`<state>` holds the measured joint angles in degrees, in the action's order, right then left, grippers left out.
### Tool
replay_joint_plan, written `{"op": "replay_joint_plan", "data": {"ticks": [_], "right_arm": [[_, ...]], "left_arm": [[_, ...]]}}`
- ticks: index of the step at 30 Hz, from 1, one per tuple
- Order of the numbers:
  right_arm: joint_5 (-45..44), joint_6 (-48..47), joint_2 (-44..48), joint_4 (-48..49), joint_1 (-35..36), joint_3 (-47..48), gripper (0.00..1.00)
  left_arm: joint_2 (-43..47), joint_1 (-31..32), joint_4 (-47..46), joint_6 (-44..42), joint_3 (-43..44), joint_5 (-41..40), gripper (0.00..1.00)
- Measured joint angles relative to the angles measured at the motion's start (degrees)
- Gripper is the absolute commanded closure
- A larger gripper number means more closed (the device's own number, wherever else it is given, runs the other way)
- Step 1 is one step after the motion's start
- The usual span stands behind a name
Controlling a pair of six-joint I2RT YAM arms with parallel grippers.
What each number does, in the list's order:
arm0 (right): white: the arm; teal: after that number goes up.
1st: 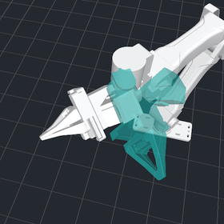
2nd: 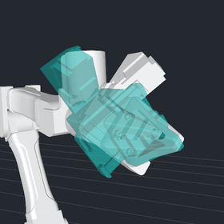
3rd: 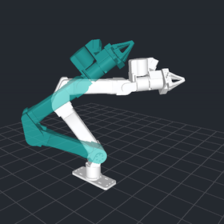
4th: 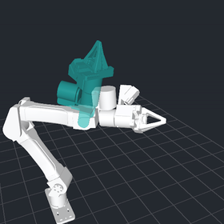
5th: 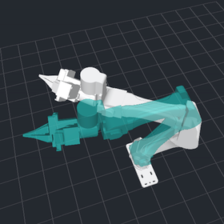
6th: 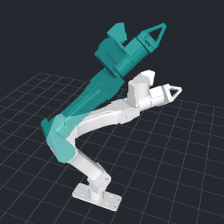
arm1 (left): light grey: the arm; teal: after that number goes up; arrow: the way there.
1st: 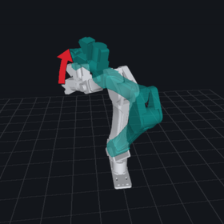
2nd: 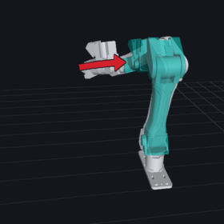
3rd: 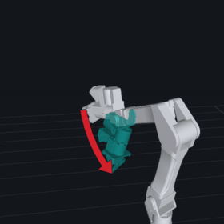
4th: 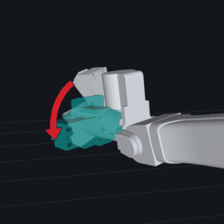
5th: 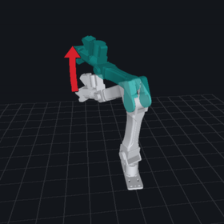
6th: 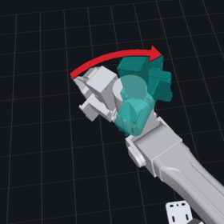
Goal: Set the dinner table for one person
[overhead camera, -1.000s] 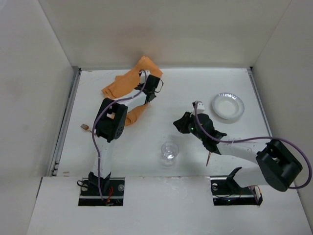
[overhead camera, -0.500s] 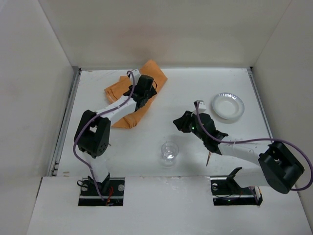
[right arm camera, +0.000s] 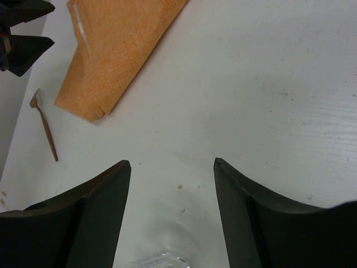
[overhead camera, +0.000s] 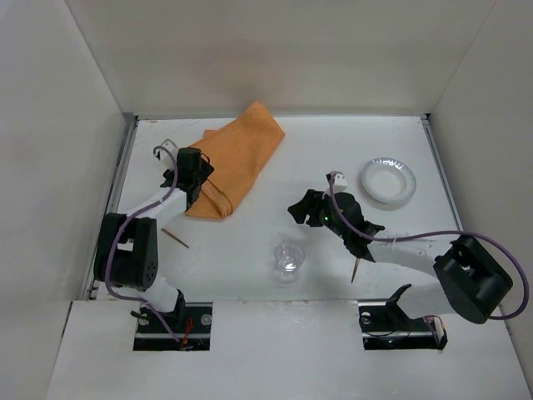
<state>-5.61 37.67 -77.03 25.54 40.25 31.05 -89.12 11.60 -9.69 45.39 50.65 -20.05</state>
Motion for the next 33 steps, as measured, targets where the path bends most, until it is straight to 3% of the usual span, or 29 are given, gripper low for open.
{"op": "replay_joint_plan", "data": {"ticks": [4,9,18,25,28,33], "right_arm": [[0.52,-0.37,-0.04,0.07,0.24,0.11,0.25],[1.49,-0.55,-0.09,0.07,0.72,0.17,0.25],[2.8,-1.6,-2.27,0.15,2.69,1.9,0.23],[3.89,-2.34,-4.39,0.11,4.48,3.04,0.24],[3.96,-2.36,-4.37,0.15,4.48,3.06,0.24],[3.96,-2.54,-4.37,0.15,4.48,3.06,0.24]], "left_arm": [[-2.19,-5.62,-3.08,-0.59,0.87,3.78,0.38],[-11.54,-10.25,-6.88,-3.69,5.95,7.74,0.37],[-21.05,-12.17,-19.04,-7.45,7.37,14.23,0.38],[-26.43,-13.22,-21.33,-7.89,12.44,15.17,0.42],[-28.57,-13.27,-21.33,-8.24,15.23,14.8,0.49],[-29.66,-12.98,-20.44,-8.98,16.59,13.55,0.77]]}}
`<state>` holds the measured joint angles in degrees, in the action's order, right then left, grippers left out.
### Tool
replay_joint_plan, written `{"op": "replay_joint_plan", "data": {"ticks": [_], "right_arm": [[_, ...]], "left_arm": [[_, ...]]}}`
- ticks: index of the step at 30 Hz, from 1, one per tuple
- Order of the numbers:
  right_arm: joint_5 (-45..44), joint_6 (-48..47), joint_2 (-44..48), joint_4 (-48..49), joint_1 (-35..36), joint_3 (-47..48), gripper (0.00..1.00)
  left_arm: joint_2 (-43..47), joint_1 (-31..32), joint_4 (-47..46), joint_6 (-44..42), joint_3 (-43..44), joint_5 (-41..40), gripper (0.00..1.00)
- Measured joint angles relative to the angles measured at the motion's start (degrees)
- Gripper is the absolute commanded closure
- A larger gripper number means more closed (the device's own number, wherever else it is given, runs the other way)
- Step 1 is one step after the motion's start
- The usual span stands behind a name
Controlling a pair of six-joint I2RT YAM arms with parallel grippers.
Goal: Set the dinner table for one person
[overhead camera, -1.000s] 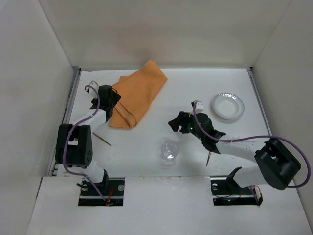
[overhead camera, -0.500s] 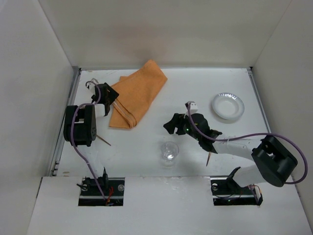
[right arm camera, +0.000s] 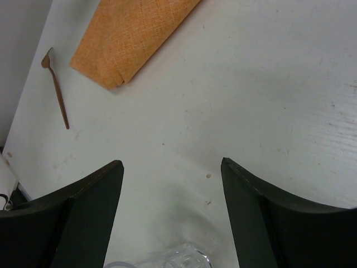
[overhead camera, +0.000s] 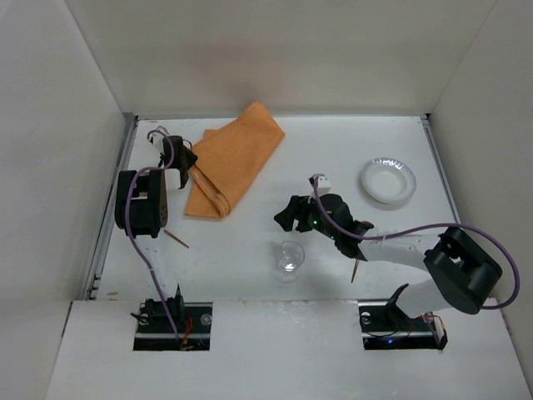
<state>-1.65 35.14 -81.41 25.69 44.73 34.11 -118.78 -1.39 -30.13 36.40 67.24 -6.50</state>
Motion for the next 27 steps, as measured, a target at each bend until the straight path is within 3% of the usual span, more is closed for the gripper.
{"op": "replay_joint_plan", "data": {"ticks": [6,17,22,27], "right_arm": [[0.07,-0.2,-0.09,0.0,0.0,0.04,0.24],[-0.04,-0.2,0.15,0.04,-0.2,0.09,0.24],[-3.76,0.81,4.55,0.0,-2.47,-1.55,0.23],[-9.79,3.41,9.7,-0.42,-7.67,-4.68,0.22]], "left_arm": [[2.23,1.33,0.37,-1.03,-1.03,-2.62,0.86],[19.32,8.94,1.18,-4.07,-6.45,-7.91,0.95],[26.18,18.27,0.74,-4.48,-8.61,-9.44,0.94],[29.35,31.91,-3.21,-4.44,-9.51,-10.19,0.91]]}}
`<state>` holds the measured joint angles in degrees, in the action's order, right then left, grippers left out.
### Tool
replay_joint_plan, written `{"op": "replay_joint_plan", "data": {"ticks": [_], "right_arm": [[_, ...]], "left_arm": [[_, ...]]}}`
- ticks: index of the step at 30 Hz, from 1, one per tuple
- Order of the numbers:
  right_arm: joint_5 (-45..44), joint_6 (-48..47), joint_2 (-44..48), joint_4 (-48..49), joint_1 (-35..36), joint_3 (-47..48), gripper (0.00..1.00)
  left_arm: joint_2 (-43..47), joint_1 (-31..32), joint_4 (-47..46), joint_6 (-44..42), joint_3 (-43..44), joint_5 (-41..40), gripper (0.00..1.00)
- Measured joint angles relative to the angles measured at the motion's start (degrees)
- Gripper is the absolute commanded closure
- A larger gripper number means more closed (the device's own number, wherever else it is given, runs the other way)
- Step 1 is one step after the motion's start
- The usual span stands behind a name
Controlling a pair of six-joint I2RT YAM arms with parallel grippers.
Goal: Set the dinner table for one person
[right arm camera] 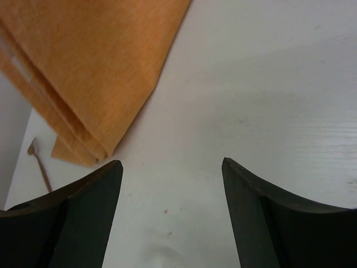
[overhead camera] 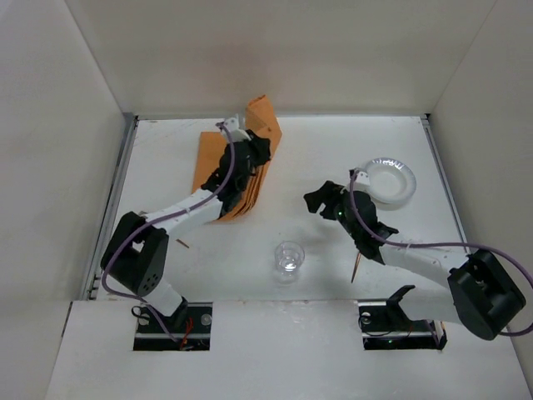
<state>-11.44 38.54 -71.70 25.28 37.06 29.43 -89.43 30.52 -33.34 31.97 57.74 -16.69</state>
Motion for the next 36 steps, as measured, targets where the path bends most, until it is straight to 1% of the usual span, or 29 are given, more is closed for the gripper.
{"op": "replay_joint_plan", "data": {"ticks": [4,7,11,13,15,18,19,20,21,23,24,25,27,30,31,32,33,34,35,36], "right_arm": [[-4.35,2.29,2.36,-1.27,-3.76,-1.9,0.22],[-6.69,4.0,2.47,-3.34,-5.07,-2.19,0.22],[-9.2,5.42,2.47,-5.79,-6.47,-2.19,0.24],[-10.6,5.95,2.54,-6.8,-6.99,-2.21,0.24],[-11.93,6.27,2.71,-7.39,-7.06,-2.25,0.24],[-12.68,6.29,2.73,-7.78,-7.06,-2.25,0.27],[-12.79,6.27,2.64,-7.91,-7.04,-2.25,0.3],[-12.83,6.21,2.36,-7.93,-7.04,-2.23,0.36],[-12.9,6.05,1.73,-7.93,-7.04,-2.12,0.45],[-12.44,5.77,-0.02,-8.04,-7.04,-1.84,0.69],[-11.98,5.68,-0.92,-8.13,-7.04,-1.73,0.78],[-11.43,5.73,-1.75,-8.26,-7.04,-1.64,0.84],[-10.51,5.77,-2.97,-8.59,-7.04,-1.33,0.88],[-9.38,5.81,-4.55,-8.83,-7.04,-0.42,0.88],[-9.09,5.79,-4.83,-8.98,-7.02,-0.17,0.87],[-9.03,5.66,-4.94,-9.05,-6.99,0.0,0.83],[-9.01,5.31,-5.09,-9.07,-6.97,0.2,0.78],[-9.01,5.03,-5.49,-9.14,-6.97,0.57,0.7],[-8.87,4.68,-6.29,-9.27,-6.99,1.27,0.62],[-8.68,4.44,-7.26,-9.38,-6.99,1.97,0.52]], "left_arm": [[-2.12,8.72,-2.16,0.85,0.9,0.17,0.84],[-7.02,13.05,-3.61,1.77,3.63,0.52,0.67],[-12.59,16.09,-4.96,3.65,6.29,1.99,0.54],[-13.29,16.92,-4.96,4.26,6.29,2.62,0.52],[-13.11,17.27,-5.09,4.48,6.27,2.95,0.52],[-10.25,16.74,-5.44,4.52,4.33,2.95,0.51],[-8.5,16.2,-5.4,4.52,2.89,2.67,0.51],[-6.54,15.45,-5.03,4.55,1.4,2.19,0.51],[-4.68,14.58,-4.48,4.59,0.07,1.55,0.51],[-0.39,11.87,-2.34,4.76,-2.93,-0.35,0.51],[1.64,10.19,-0.94,4.94,-4.46,-1.66,0.51],[3.5,8.44,0.74,5.2,-6.03,-3.28,0.51],[6.73,5.29,4.7,6.05,-9.31,-6.62,0.5],[11.1,1.66,11.52,6.93,-15.39,-11.63,0.51],[12.26,1.01,13.53,7.13,-17.16,-12.83,0.51],[13.44,0.26,15.67,7.3,-18.93,-13.92,0.51],[14.38,-0.66,17.81,7.45,-20.39,-14.8,0.51],[15.08,-1.51,19.56,7.54,-21.44,-15.39,0.51],[15.45,-2.4,20.92,7.58,-22.14,-15.76,0.52],[15.72,-3.45,21.97,7.67,-22.77,-16.17,0.52]]}}
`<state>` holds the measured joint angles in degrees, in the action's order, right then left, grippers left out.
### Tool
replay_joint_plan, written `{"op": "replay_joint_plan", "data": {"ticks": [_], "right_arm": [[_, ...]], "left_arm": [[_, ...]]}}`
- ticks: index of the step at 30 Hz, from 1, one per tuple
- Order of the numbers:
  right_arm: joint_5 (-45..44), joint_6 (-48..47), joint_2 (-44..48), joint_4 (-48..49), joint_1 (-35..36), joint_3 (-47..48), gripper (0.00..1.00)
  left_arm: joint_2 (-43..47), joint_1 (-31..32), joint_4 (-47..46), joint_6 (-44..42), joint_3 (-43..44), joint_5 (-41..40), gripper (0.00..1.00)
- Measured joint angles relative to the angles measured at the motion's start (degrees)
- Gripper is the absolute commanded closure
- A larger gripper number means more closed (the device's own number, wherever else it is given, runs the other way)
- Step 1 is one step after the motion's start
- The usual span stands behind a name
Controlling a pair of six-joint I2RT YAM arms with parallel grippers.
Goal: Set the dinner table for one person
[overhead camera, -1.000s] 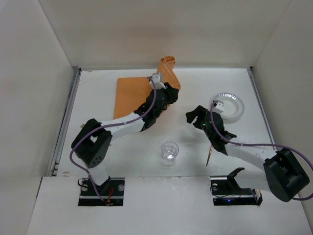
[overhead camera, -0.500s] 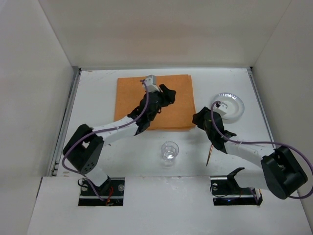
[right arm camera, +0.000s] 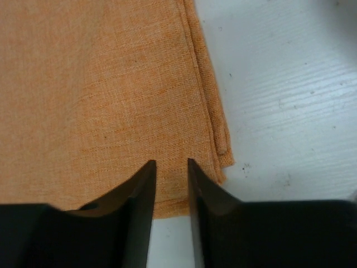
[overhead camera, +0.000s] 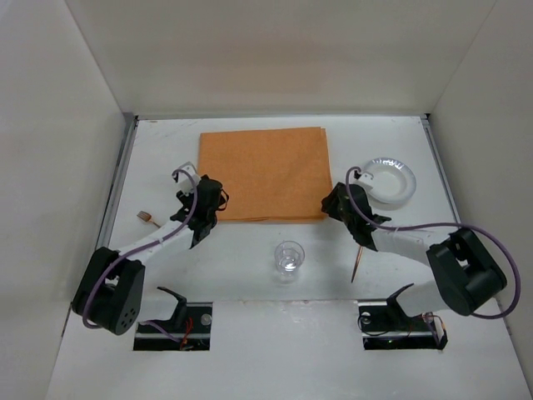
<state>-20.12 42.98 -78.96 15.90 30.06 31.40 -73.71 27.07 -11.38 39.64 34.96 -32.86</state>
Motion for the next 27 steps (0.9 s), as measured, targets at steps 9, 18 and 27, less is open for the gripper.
{"op": "replay_joint_plan", "data": {"ticks": [9,18,27], "right_arm": [[1.53,0.39,-1.03,-4.02,-0.42,1.44,0.33],[2.12,2.86,-2.71,-8.46,-1.51,2.01,0.4],[4.9,5.11,-7.98,-8.61,-1.66,4.92,0.84]], "left_arm": [[2.38,-3.37,4.55,0.94,-5.2,-0.98,0.49],[4.09,-8.04,6.54,3.61,-8.48,1.84,0.44],[0.37,-10.12,2.1,4.44,-8.83,8.04,0.77]]}}
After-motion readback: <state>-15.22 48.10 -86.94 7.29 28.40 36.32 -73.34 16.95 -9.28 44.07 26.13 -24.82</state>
